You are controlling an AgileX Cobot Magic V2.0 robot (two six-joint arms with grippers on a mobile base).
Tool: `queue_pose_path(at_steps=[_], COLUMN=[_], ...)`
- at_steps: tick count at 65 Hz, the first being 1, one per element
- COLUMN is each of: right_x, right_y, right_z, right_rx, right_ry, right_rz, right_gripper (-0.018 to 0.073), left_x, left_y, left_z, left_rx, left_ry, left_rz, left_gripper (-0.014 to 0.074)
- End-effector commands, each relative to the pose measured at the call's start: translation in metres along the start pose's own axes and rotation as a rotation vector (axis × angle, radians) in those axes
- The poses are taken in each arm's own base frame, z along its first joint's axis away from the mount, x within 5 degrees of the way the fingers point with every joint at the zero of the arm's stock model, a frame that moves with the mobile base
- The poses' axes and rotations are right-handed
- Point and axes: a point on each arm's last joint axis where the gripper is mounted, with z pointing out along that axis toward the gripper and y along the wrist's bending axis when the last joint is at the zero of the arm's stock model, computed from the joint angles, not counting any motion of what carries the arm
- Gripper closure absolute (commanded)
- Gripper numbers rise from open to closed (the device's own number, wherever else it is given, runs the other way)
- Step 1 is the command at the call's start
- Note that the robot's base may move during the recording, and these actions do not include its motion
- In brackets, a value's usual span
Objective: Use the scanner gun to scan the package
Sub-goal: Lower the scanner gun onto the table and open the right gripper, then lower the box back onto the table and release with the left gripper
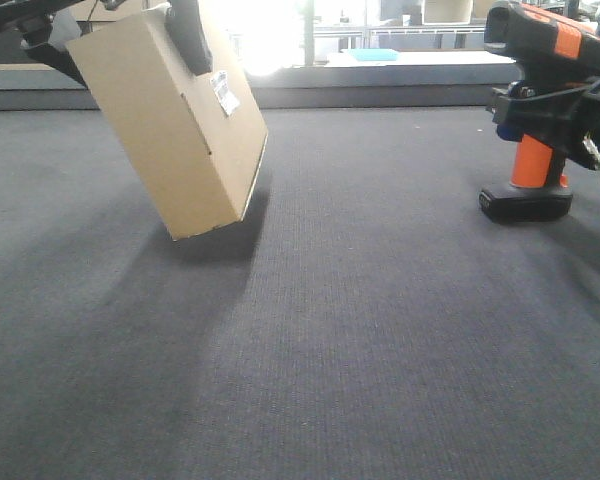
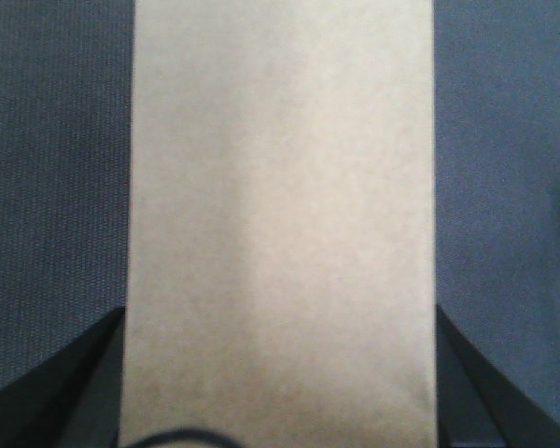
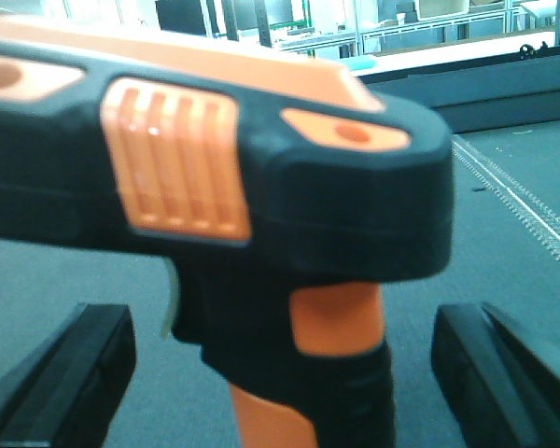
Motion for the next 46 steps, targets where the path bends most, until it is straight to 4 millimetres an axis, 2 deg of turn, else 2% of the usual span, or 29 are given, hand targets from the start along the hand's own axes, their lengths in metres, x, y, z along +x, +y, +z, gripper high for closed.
queue_pose_path(at_steps=[1, 15, 24, 28, 36, 46], right_x=[-0.003, -0.006, -0.018, -0.026, -0.041, -0.065], right_y=[-0.001, -0.007, -0.008, -0.008, -0.007, -0.004], right_z=[-0.007, -0.038, -0.057, -0.065, -0.079, -0.096], right_rx=[-0.004, 0.000, -0.007, -0.011, -0.020, -0.036], right_ry=[-0.017, 0.020, -0.002, -0.026, -0.031, 0.019], right_rz=[-0.004, -0.011, -0.009, -0.004, -0.006, -0.057], right_gripper=[0.0008, 0.0009, 0.0038, 0.0096, 0.0279, 0.0587], left_x=[-0.002, -0.002, -0.003, -0.003, -0.003, -0.004], left_y=[-0.004, -0.004, -0.002, -0.002, -0.001, 0.006], left_z=[-0.004, -0.004, -0.004, -0.004, -0.004, -0.004], left_rx=[0.022, 0.022, 0.004, -0.001, -0.012, -0.062], left_ry=[-0.032, -0.032, -0.041, -0.044, -0.048, -0.032], left_rz=[0.008, 0.008, 0.026, 0.032, 0.042, 0.120], left_gripper=[0.0466, 0.0466, 0.0466, 0.0466, 0.0466, 0.0466])
